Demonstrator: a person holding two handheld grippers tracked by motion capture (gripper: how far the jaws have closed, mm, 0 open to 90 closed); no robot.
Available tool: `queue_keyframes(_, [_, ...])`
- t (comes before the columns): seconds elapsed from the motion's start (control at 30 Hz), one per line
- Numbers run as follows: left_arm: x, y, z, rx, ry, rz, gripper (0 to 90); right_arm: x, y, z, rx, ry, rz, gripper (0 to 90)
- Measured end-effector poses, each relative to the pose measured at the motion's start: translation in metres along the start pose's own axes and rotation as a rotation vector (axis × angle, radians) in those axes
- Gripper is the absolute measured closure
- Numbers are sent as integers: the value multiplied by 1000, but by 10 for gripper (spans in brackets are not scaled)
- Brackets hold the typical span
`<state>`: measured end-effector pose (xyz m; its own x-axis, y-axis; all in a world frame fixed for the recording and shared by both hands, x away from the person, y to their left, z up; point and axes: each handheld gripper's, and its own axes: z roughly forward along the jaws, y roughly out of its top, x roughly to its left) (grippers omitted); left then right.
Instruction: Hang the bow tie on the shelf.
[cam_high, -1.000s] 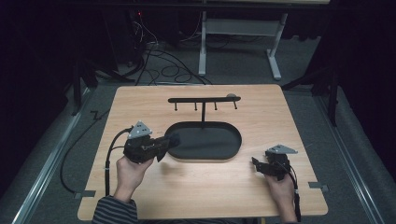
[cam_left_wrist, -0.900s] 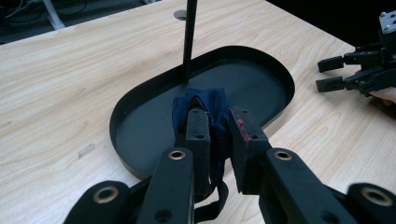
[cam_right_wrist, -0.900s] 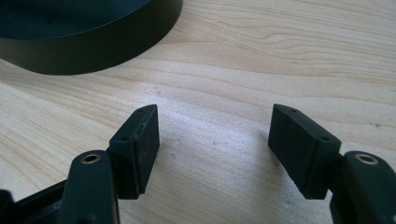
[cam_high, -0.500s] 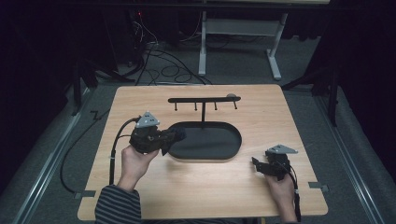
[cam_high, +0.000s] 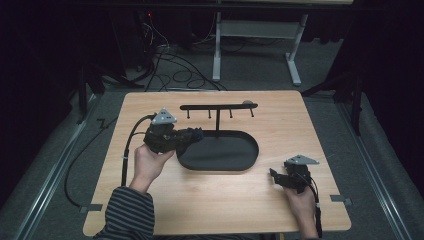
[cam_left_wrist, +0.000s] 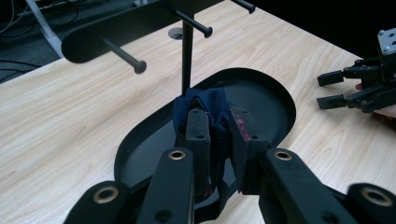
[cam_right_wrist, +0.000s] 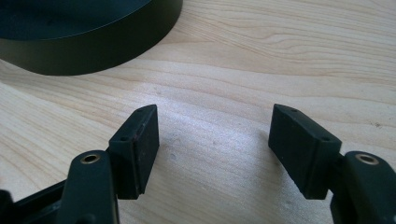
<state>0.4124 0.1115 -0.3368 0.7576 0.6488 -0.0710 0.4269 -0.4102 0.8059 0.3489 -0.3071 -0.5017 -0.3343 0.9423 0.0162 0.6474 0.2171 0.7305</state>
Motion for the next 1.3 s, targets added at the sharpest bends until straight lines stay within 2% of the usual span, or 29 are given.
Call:
queue_keyframes(0.6, [6,23,11,19,20,23,788,0,0,0,0,2,-1,349])
queue_keyframes(1.07, [16,35,10,10,27,12,788,0,0,0,0,3,-3,350])
queue_keyframes(1.3, [20,43,9,2,49,15,787,0,0,0,0,3,-3,349])
